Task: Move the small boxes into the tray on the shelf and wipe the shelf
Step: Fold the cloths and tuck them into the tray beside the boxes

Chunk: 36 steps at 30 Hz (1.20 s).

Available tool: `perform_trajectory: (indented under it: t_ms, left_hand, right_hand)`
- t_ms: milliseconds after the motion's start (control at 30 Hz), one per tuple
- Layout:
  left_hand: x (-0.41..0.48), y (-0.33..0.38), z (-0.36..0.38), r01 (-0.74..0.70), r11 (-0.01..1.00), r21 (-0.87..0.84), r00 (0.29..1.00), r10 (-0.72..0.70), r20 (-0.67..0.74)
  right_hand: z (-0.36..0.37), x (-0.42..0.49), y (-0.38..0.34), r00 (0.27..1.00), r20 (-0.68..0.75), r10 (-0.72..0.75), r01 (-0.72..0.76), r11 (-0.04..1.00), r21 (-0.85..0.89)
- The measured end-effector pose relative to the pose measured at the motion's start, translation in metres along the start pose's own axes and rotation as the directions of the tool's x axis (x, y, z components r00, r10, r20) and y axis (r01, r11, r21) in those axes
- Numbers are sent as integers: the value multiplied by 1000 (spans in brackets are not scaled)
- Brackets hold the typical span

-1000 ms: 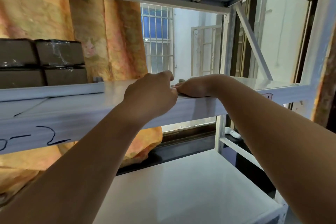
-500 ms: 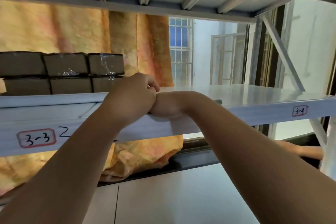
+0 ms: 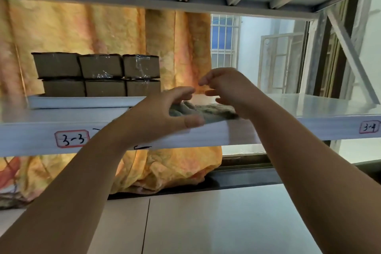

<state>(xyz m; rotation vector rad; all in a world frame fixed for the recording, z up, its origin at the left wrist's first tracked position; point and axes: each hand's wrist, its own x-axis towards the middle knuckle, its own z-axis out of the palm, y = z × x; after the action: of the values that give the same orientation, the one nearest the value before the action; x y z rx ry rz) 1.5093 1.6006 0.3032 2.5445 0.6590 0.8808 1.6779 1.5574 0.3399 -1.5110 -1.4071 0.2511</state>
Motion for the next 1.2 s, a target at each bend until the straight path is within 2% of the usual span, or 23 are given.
perform_trajectory:
  t_ms: [67,133,267,367,533,700,833,900,1000,1100,1167,1200]
  left_hand:
    - [-3,2,5,-16,961,274,1000,13,13]
    - [-4,4,11,-7,906,422,997,41,-70]
    - [-7,5,19,35,885,464,973,76,-219]
    - [-12,5,20,67,865,497,940,112,-322]
    - [-28,6,10,98,806,584,900,178,-397]
    - [-47,12,7,136,664,735,925,180,-334]
    - [-48,11,7,150,588,794,941,161,-298]
    - [-48,12,7,155,634,758,937,150,-317]
    - [-48,18,4,167,813,558,916,81,-392]
    - [-44,24,-8,155,947,282,901,-18,-433]
    - [-41,28,-17,126,992,-12,882,-118,-457]
    - [-39,30,-21,93,979,-184,872,-169,-459]
  right_hand:
    - [-17,1,15,999,-22,-46,39,971,-235]
    - [-35,-5,27,993,112,-36,76,922,-380]
    - [-62,-23,44,946,325,-18,182,856,-483]
    - [-73,-27,50,916,400,30,215,804,-554]
    - [-80,-27,61,918,382,-102,315,773,-550]
    - [-82,-27,74,911,315,-265,390,801,-454]
    - [-85,-30,76,925,245,-292,364,868,-339]
    - [-87,-30,75,920,230,-316,379,865,-327]
    - [-91,-26,73,919,180,-350,389,880,-273]
    - [-93,-23,67,934,101,-342,349,935,-68]
    - [-91,-22,57,953,29,-302,298,949,106]
    - [-89,-22,51,960,-3,-279,275,946,170]
